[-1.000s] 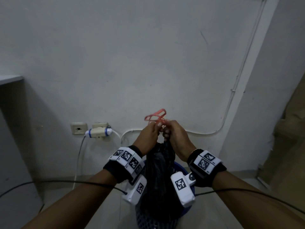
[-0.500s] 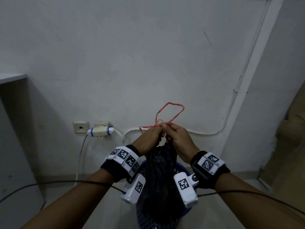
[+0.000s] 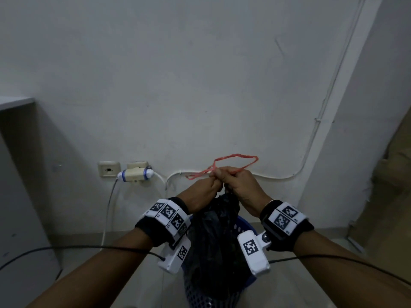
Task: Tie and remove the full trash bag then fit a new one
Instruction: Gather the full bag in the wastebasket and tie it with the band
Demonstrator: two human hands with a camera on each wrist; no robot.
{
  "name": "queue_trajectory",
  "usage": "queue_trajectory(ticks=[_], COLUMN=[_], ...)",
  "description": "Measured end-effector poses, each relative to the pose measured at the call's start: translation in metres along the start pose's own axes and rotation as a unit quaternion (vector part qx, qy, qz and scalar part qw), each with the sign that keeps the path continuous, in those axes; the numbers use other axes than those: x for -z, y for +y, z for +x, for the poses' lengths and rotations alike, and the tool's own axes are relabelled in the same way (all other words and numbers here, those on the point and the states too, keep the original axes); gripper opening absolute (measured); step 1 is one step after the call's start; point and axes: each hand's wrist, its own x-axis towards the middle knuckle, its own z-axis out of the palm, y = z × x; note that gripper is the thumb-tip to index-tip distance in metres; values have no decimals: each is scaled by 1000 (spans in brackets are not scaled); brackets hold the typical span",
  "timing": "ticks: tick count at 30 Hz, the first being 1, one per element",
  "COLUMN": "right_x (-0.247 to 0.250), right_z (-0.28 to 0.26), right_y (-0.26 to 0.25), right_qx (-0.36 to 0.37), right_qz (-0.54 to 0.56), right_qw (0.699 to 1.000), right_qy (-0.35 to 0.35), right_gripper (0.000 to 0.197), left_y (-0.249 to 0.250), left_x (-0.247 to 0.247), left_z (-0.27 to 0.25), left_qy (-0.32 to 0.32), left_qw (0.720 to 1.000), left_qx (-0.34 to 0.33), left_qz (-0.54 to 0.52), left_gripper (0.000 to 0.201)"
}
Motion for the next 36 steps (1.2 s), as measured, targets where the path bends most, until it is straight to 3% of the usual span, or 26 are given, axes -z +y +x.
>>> queue_trajectory(ticks=[2,6,9,13,15,18,19,21,23,24,26,31,36], right_x=[2,10,7,6,14,24,25,21,14,11,10,18,18], right_z=[3,10,9,13,16,20,19,15,12,11,9,7,1], right_y=[-3,-8,-6,-4,-5,-2,-1,3,7,9,10,12,5], right_qx=[-9,-27,-47,-83,-116,-173,-186,-203,-217,-218,-219,-218,-182], right_qz=[6,47,86,122,182,287,293,261,207,185,149,126,-54], right_qw=[999,994,990,983,967,934,932,941,952,956,959,960,978], right_qy=[36,100,97,113,137,122,106,70,63,71,99,125,90], right_gripper=[30,30,30,31,24,20,16,8,16,21,24,14,7], left_y=[0,-8,-28,-41,-33,-13,-8,-2,2,2,0,-11,-8], left_x=[-5,-20,-37,-41,-35,-21,-16,-11,-9,-8,-7,3,20], left_z=[-1,-6,-7,-9,-9,-3,0,5,10,11,11,7,13], left_qy=[31,105,188,189,220,257,257,257,251,241,218,144,101], left_qw=[999,988,980,968,930,798,766,732,719,720,754,926,981], left_qx=[9,-16,-32,23,52,82,81,71,56,52,44,52,45], left_qz=[-18,-111,-52,-162,-288,-539,-583,-626,-646,-649,-618,-345,-160], left_gripper=[37,22,22,23,26,28,28,28,27,26,27,32,31])
